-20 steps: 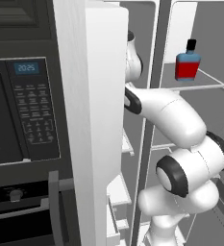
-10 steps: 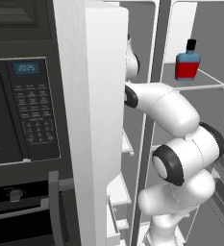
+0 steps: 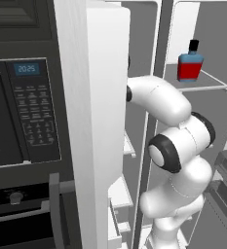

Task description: Pick up the frozen steak from the freezer, place it on any shelf in the fridge, and close the fridge and freezer doors when done.

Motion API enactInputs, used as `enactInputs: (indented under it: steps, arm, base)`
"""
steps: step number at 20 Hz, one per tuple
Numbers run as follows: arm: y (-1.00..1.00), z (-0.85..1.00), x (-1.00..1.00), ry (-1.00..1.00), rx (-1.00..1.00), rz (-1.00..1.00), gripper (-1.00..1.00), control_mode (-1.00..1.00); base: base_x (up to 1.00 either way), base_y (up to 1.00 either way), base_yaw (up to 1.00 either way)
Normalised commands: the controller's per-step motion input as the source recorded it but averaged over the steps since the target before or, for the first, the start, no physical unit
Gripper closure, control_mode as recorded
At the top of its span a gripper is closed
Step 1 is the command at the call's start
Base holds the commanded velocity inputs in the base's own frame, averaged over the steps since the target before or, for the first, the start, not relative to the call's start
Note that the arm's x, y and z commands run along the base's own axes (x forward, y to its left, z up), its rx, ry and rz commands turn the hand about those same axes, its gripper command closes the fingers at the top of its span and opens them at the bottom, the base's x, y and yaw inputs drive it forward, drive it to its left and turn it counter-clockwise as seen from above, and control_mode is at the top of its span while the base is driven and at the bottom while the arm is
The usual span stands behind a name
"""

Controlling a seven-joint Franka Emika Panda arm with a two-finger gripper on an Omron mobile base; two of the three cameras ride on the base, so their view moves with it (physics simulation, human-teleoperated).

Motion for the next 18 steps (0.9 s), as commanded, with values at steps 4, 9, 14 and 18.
enactInputs:
  steps: [4, 9, 14, 18]
  arm:
    - [0.13, -0.3, 0.07, 0.0, 0.0, -0.03, -1.0, -1.0]
    - [-0.26, -0.71, 0.0, 0.0, 0.0, -0.01, 1.0, -1.0]
    - [-0.45, -0.66, 0.0, 0.0, 0.0, -0.03, 1.0, -1.0]
    - [-0.46, -0.11, 0.0, 0.0, 0.01, 0.02, 1.0, -1.0]
  base:
    - [0.0, 0.0, 0.0]
    - [0.0, 0.0, 0.0]
    - [0.0, 0.0, 0.0]
    - [0.0, 0.0, 0.0]
